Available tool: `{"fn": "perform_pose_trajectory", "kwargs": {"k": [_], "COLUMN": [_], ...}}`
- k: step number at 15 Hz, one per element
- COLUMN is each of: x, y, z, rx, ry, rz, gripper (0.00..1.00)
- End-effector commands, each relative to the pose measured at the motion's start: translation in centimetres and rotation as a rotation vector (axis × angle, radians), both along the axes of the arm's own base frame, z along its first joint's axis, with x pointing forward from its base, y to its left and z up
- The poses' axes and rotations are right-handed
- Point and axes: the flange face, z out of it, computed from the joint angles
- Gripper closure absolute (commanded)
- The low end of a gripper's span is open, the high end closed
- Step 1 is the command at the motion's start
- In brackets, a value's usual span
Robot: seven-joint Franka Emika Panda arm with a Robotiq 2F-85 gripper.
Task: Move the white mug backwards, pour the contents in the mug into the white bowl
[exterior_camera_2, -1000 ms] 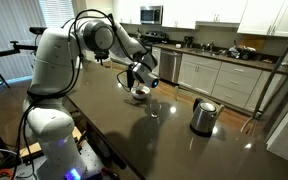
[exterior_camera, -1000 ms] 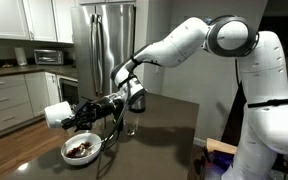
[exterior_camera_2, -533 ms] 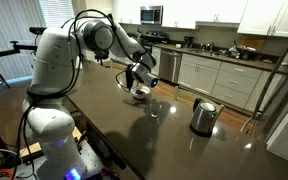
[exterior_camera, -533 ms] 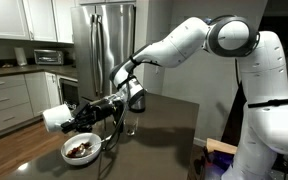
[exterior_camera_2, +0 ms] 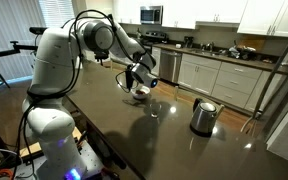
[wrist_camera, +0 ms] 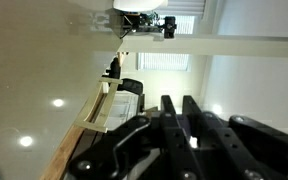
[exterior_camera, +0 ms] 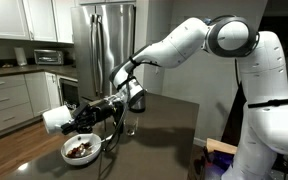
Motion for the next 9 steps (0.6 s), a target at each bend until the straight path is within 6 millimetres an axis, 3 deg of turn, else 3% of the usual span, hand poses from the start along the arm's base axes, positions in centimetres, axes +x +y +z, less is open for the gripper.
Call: {"fn": "perform_pose_trajectory", "kwargs": {"k": [1,9], "x": [-0.5,-2.2], "y": [0.1,0.6], "z": [-0.9,-2.9], "rx": [0.007,0.058], "ry": [0.016,0.061], "rz": [-0.001,-0.024], "gripper": [0.92,0.92]}}
